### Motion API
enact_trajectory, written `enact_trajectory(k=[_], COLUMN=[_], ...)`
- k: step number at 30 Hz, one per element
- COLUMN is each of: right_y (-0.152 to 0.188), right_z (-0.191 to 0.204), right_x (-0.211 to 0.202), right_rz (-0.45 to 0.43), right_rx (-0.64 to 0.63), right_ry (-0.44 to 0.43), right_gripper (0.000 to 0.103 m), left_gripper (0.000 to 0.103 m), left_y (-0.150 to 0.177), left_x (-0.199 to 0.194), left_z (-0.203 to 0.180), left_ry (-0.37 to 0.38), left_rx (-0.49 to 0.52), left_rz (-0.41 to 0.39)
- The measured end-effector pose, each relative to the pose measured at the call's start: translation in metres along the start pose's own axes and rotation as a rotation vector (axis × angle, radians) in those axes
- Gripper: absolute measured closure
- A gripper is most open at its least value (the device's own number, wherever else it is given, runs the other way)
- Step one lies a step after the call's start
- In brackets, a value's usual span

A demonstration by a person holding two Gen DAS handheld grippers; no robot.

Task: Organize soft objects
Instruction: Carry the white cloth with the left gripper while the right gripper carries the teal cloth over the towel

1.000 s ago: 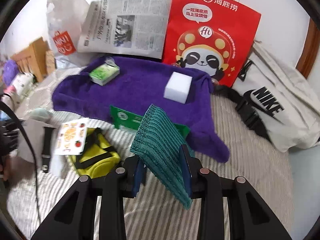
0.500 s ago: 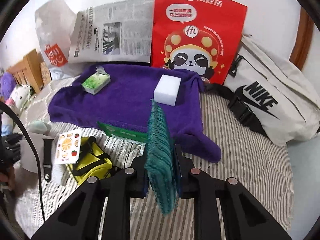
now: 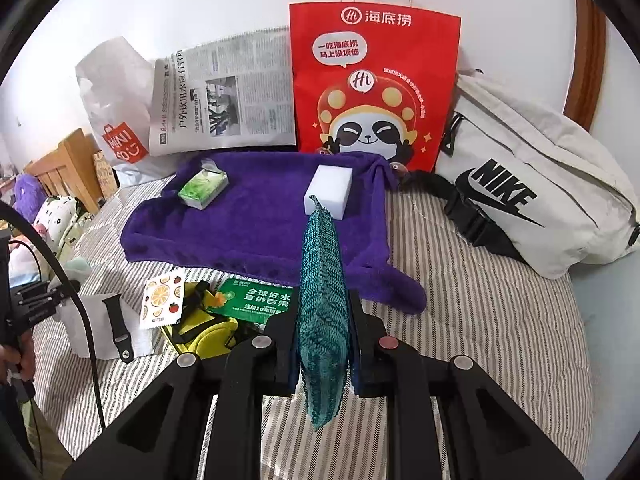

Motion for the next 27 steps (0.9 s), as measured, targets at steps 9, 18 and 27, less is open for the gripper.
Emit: enact_trajectory(k=[9,18,27], right_y=[-0.010,-0.021,-0.024], right_z=[-0.003,0.003,0.016], right_x=[-0.018,-0.016,-0.006], right_rz=[-0.033,-0.045,-0.035], right_rx=[0.018,0.002,-0.003], right_ry=[-0.039,-0.043,-0.071], right_gripper=[0.084,0.084,0.084], left_gripper=[0.085,0.085,0.085], left_y=[-0.020,-0.050,-0.071], left_x=[-0.018,-0.033,-0.050], left_z=[0.003,-0.004,-0.006], left_ry=[0.026,0.080,0.162], left_rx=[-0.016,-0.012,-0.045], left_rz=[-0.039,-0.088,-0.131])
Point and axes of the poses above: each gripper's, at about its wrist camera, not at the fingertips, and x roughly the way its jaws point, z to its left, y to its underside, the point moved 10 cm from there along x, roughly the way its jaws point, and after that the axes turned 9 degrees about x, right-handed, at the moved point
